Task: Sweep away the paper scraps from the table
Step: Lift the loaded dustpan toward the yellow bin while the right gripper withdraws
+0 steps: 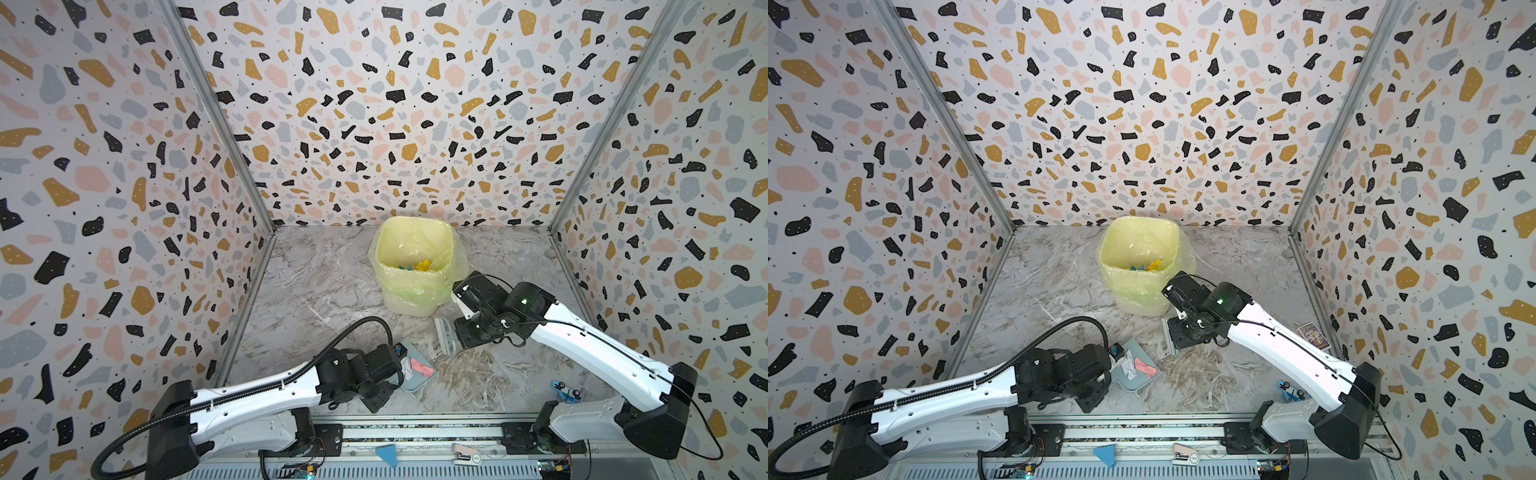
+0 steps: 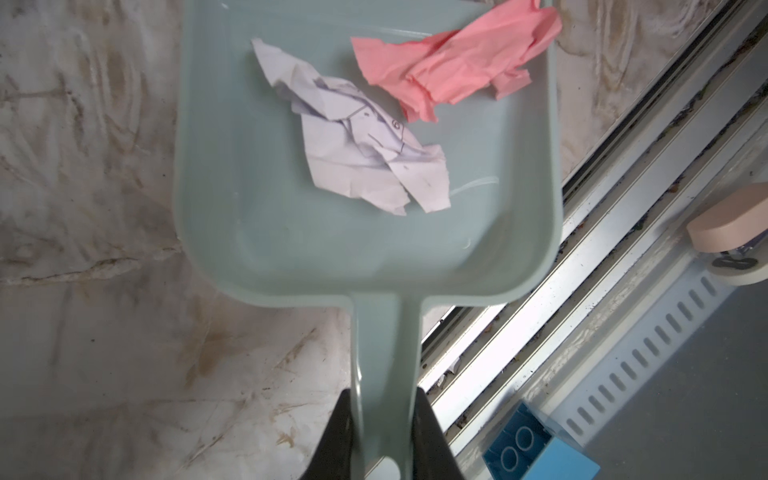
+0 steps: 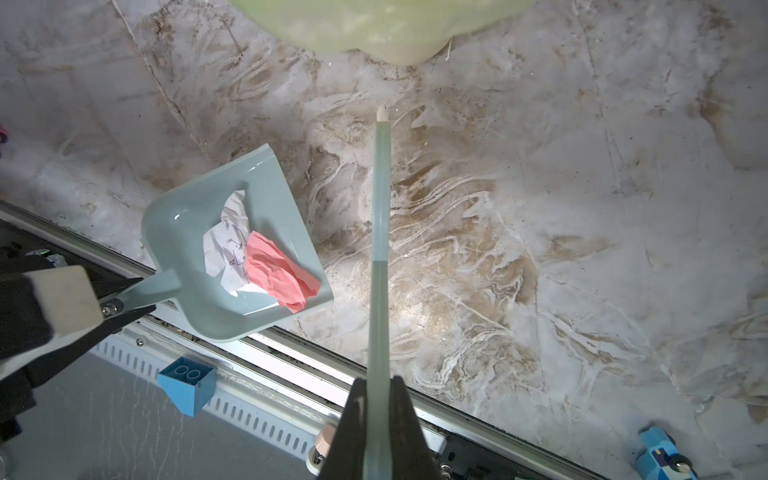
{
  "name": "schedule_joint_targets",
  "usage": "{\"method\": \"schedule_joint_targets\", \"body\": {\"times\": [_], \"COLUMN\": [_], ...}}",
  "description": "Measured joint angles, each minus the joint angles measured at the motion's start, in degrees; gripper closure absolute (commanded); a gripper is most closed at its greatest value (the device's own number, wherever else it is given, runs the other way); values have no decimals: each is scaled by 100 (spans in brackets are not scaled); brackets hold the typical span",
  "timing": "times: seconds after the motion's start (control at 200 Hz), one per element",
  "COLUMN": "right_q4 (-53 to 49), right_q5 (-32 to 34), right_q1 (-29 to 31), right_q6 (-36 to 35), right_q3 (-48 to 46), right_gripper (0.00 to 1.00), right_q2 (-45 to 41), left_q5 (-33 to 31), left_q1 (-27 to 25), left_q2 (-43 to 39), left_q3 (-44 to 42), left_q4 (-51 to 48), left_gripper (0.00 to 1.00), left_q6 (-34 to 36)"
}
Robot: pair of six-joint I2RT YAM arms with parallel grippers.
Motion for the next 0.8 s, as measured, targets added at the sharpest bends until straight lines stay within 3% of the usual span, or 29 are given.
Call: {"method": "schedule_joint_targets", "body": {"times": [0.39, 0.801], "right_q4": [144, 444], "right_q5": [-551, -1073], "right_q1": [-833, -1316], "right_q6": [39, -39], "right_q3": [-1034, -1493], "right_gripper": [100, 100], "right_q2": [-1220, -1639], "left_q5": [-382, -1001], "left_q1": [-70, -98], "left_q2": [-319, -302], "left_q3": [1099, 2608], "left_q4": [-466, -1456], "left_gripper": [96, 96], "left_q6": [-20, -96]}}
